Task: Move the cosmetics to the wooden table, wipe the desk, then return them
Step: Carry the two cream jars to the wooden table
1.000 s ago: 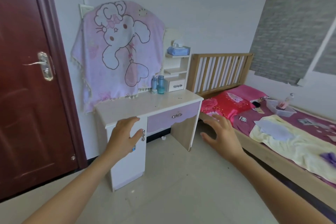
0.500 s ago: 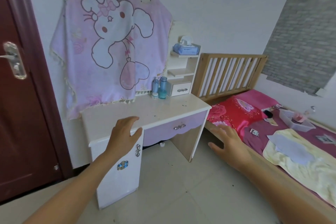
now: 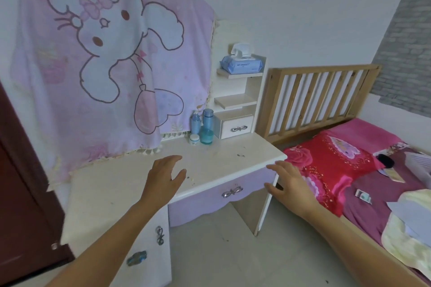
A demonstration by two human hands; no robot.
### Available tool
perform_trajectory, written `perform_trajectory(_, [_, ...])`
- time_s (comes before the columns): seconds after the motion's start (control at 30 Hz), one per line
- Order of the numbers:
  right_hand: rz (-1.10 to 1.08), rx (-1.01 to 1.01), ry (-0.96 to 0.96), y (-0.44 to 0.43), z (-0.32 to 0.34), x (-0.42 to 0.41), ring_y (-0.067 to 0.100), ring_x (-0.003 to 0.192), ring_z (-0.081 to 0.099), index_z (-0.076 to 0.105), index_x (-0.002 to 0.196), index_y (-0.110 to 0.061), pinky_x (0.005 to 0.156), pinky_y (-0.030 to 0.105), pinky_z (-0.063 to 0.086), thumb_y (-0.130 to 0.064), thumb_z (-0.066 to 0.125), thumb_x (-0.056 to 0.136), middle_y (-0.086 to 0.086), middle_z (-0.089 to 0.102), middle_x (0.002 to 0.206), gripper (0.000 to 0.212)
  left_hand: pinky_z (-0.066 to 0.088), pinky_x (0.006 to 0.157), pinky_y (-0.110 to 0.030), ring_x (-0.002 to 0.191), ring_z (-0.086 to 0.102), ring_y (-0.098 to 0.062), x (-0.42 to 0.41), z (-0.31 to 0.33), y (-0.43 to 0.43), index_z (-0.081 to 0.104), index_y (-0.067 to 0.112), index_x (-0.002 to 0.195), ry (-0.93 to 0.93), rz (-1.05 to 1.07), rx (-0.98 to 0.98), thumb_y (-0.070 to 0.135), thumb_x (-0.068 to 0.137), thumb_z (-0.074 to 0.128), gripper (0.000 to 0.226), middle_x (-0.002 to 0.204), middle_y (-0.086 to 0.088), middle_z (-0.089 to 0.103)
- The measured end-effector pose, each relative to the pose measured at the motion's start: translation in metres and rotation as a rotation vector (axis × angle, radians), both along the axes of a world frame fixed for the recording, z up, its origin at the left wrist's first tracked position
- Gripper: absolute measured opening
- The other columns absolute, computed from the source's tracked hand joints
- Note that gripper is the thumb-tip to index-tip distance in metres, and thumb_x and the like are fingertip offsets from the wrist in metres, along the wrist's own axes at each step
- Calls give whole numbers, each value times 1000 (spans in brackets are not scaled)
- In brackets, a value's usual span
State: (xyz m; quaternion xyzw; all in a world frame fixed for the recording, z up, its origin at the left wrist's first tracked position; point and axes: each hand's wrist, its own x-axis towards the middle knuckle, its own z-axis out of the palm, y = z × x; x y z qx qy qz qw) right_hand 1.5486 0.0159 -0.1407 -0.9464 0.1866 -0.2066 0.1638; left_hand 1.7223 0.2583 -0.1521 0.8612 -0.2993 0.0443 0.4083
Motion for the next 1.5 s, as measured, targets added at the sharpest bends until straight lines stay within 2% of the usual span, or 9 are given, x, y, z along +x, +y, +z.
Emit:
perform_trajectory(0.13, [79, 47, 76, -40, -18, 49, 31, 130, 34, 48, 129, -12, 102, 39, 34, -24, 63, 85, 15, 39, 138, 49, 29, 104, -29, 128, 34, -20, 18, -11, -48, 48, 13, 128, 62, 46, -33, 20, 91, 51, 38, 134, -4, 48])
perform_trajectory(0.33, [159, 137, 168, -61, -61, 119, 25, 130, 33, 45, 131, -17, 102, 31, 33, -29, 61, 86, 10, 37, 141, 49, 31, 105, -32, 128, 36, -21, 55, -55, -73, 49, 14, 127, 185, 119, 45, 20, 91, 53, 38, 134, -6, 48])
perform_trajectory(0.73, [225, 27, 290, -132, -78, 317, 19, 130, 31, 39, 134, -22, 105, 27, 27, -36, 54, 88, 4, 34, 143, 50, 30, 103, -34, 124, 39, -26, 242, -111, -157, 48, 13, 128, 302, 206, 78, 21, 89, 55, 41, 135, -6, 47])
perform_trajectory(0.83, [182, 107, 266, -140, -82, 357, 20, 127, 35, 41, 133, -19, 104, 24, 27, -33, 57, 87, 6, 39, 139, 50, 30, 103, -32, 123, 40, -25, 273, -123, -175, 48, 13, 128, 346, 190, 93, 22, 88, 56, 42, 135, -6, 47])
perform_trajectory(1.03, [212, 153, 380, -140, -123, 398, 29, 128, 37, 45, 132, -15, 104, 33, 32, -42, 54, 83, 11, 39, 139, 57, 32, 104, -31, 125, 39, -23, 327, -144, -213, 41, 15, 134, 400, 169, 187, 26, 88, 55, 49, 139, -4, 43])
perform_trajectory(1.23, [240, 140, 370, -169, -146, 442, 21, 133, 29, 35, 137, -20, 108, 27, 28, -36, 56, 88, 4, 30, 146, 56, 28, 106, -28, 128, 37, -21, 346, -164, -248, 33, 14, 138, 431, 211, 257, 27, 86, 58, 60, 142, -5, 38])
perform_trajectory(1.33, [262, 193, 340, -175, -152, 468, 28, 127, 38, 37, 135, -20, 103, 32, 35, -30, 65, 82, 12, 36, 141, 61, 30, 105, -29, 128, 37, -22, 356, -170, -260, 33, 14, 138, 415, 240, 298, 25, 84, 61, 62, 143, -5, 37])
perform_trajectory(1.43, [274, 301, 254, -186, -171, 497, 39, 105, 54, 35, 122, -24, 86, 40, 49, -22, 79, 67, 23, 52, 121, 71, 33, 102, -30, 124, 40, -25, 367, -172, -270, 37, 12, 135, 405, 295, 303, 21, 79, 67, 64, 140, -7, 40])
perform_trajectory(1.5, [257, 335, 272, -191, -178, 512, 35, 113, 48, 40, 127, -21, 92, 38, 45, -25, 77, 69, 19, 46, 128, 69, 35, 100, -33, 122, 43, -28, 375, -174, -277, 39, 11, 134, 413, 335, 317, 18, 76, 70, 66, 138, -10, 43])
